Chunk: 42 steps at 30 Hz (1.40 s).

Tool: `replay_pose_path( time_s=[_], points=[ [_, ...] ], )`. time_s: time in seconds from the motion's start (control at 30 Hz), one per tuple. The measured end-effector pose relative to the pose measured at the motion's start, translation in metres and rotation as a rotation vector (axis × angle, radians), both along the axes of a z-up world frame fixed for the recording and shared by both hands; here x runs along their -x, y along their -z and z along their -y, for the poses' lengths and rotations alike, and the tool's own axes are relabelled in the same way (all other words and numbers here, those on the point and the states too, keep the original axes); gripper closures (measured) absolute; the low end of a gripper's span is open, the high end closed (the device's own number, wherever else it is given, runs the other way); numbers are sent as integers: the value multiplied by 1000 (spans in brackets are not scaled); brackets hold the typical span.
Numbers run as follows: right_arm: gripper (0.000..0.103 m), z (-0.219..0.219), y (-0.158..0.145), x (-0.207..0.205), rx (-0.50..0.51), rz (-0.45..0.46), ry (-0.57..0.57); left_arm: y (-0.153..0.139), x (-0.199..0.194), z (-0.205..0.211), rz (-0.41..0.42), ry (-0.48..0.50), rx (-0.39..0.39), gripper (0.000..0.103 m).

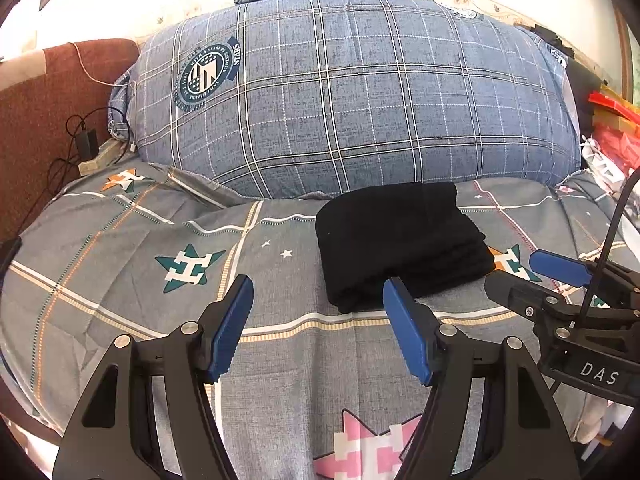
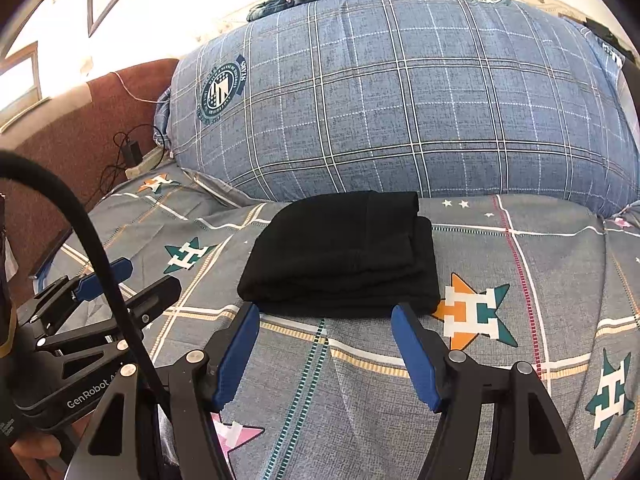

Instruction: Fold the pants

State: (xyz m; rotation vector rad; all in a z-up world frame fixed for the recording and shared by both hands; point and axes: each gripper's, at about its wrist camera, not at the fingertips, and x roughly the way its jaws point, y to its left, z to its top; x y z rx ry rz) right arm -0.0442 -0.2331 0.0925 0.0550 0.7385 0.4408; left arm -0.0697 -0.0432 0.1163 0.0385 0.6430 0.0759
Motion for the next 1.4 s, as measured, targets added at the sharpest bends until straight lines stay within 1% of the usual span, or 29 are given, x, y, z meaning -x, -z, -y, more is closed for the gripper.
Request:
replay_pose_path(
  time_s=[0.37,0.6,0.9,1.03,1.2,1.4],
  points=[
    [37,7,-14,15,-13,24,-6,-22,20,5,42,5,4,35],
    [36,5,-29,31,-11,55,-24,-32,36,1,47,-12,29,35],
    [34,2,-42,49,-4,92,-43,-39,51,0,51,-9,29,35],
    [34,2,-40,50,4,86,-44,-38,51,2,47,-17,8,35],
    [34,3,-33,45,18,66,-39,-31,44,4,26,-2,-2,35],
    [33,0,-24,37,23,46,-40,-22,33,-1,3,-4,26,35]
  ],
)
